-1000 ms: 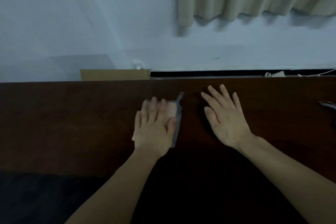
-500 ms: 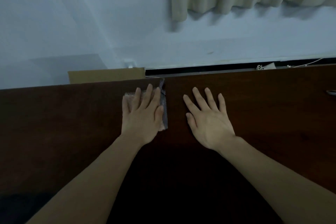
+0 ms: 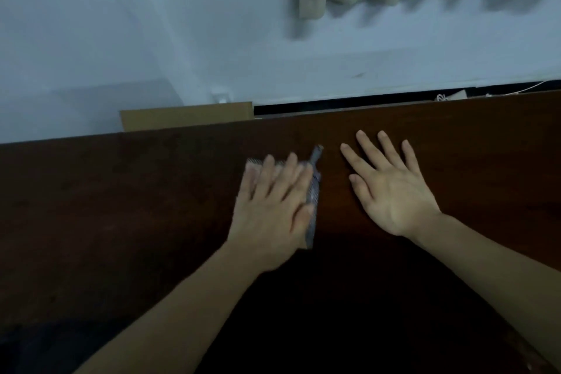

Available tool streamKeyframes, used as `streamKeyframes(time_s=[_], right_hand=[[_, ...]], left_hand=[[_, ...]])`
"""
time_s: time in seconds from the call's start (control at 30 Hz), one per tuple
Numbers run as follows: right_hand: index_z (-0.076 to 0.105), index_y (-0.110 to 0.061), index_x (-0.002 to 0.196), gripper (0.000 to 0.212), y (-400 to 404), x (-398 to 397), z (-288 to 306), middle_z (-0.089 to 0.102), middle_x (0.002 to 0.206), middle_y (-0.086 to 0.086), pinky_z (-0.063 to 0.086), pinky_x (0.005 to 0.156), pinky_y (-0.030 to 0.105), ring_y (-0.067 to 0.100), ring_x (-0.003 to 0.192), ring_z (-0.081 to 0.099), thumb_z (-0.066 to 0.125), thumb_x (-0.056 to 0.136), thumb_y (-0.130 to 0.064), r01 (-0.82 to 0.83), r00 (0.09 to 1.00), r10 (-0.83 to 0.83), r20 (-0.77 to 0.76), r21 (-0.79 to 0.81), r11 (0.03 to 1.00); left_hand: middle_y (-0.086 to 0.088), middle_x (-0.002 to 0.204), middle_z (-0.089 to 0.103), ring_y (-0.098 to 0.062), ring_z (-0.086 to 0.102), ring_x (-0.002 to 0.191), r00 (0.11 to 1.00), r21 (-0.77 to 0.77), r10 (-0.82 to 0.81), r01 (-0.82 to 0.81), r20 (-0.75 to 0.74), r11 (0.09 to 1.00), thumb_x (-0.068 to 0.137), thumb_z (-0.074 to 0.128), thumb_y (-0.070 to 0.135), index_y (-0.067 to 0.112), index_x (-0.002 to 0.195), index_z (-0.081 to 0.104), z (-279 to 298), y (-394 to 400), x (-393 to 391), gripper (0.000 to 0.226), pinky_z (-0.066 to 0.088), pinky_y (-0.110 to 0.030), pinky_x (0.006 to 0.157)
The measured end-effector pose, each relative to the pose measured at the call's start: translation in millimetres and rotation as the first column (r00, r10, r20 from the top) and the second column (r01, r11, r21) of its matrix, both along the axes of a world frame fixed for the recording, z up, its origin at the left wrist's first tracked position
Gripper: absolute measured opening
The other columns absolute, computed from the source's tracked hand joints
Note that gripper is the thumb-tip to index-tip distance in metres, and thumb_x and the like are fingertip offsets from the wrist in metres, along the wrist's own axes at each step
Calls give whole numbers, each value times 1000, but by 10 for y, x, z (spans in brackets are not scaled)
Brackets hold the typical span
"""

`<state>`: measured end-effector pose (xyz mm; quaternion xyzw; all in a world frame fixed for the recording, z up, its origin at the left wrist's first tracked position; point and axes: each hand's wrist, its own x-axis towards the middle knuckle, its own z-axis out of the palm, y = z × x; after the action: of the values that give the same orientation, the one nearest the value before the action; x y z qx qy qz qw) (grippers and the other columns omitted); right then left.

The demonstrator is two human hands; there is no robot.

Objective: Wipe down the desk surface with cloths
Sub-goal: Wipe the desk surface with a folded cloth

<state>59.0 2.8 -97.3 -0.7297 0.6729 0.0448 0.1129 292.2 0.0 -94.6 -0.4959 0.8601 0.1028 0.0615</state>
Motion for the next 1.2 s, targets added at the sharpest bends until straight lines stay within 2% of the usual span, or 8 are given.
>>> streamKeyframes(time_s=[0.1,0.2,0.4,0.5,0.7,1.0,1.1,1.2], right_hand=[[1,-40,162,72,0,22,13,-7,171,-4,-8,125,53,27,156,-13,-8,92,-56,11,1000,-11,-6,8,1000],[1,-40,161,72,-6,31,16,-8,171,-5,-9,125,53,27,156,-13,-8,92,-56,9,1000,-9,-6,11,1000],[4,-40,162,68,-7,13,10,-5,171,-5,-10,125,52,26,156,-12,-2,95,-55,0,1000,0,8,-13,1000],[3,-40,162,67,-10,-11,13,-5,171,-5,-9,124,52,26,156,-12,-1,96,-55,-4,1000,4,-4,-9,1000],[3,-39,161,69,-4,11,6,-5,171,-4,-8,125,53,28,156,-12,-3,95,-55,4,1000,-4,-6,-9,1000],[6,-39,162,56,-2,3,-11,-4,171,-3,-8,125,52,28,157,-11,12,107,-48,5,1000,-5,0,-37,999],[8,-38,162,56,7,-11,-19,-2,171,-2,-7,125,52,28,157,-9,16,108,-46,-5,1000,5,6,-49,999],[8,-38,162,59,5,-15,-22,-1,171,-1,-6,125,53,29,157,-9,9,104,-49,-11,1000,11,6,-47,999]], left_hand=[[6,169,-8,-26,-13,156,997,2,-79,79,-2,997,102,0,51,35,159,-6,-1,83,165,59,-10,-51,123],[5,167,-19,-28,-17,154,997,-44,34,-31,64,999,104,2,51,37,156,-19,-21,-339,97,58,-7,-55,123],[3,167,-20,-30,-17,154,979,-25,204,-204,6,979,106,6,53,37,158,-16,-99,-957,-82,59,-7,-58,123],[3,167,-22,-29,-19,153,987,-23,152,-151,44,988,104,2,54,36,156,-21,-60,-719,-98,60,-7,-57,123],[15,164,-22,-19,-24,153,985,34,-173,173,0,984,98,-3,58,43,154,-17,11,-89,325,60,-17,-49,121],[6,170,-9,-24,-9,156,990,-75,139,-136,36,988,106,10,51,37,159,-10,-120,-1121,162,58,-2,-57,123],[5,170,-13,-24,-12,155,992,-60,119,-117,30,991,104,3,53,36,159,-13,-111,-995,142,60,-3,-57,123],[5,169,-12,-26,-12,156,997,-54,-14,19,81,998,95,-8,57,34,158,-16,-37,-532,201,68,-4,-54,124]])
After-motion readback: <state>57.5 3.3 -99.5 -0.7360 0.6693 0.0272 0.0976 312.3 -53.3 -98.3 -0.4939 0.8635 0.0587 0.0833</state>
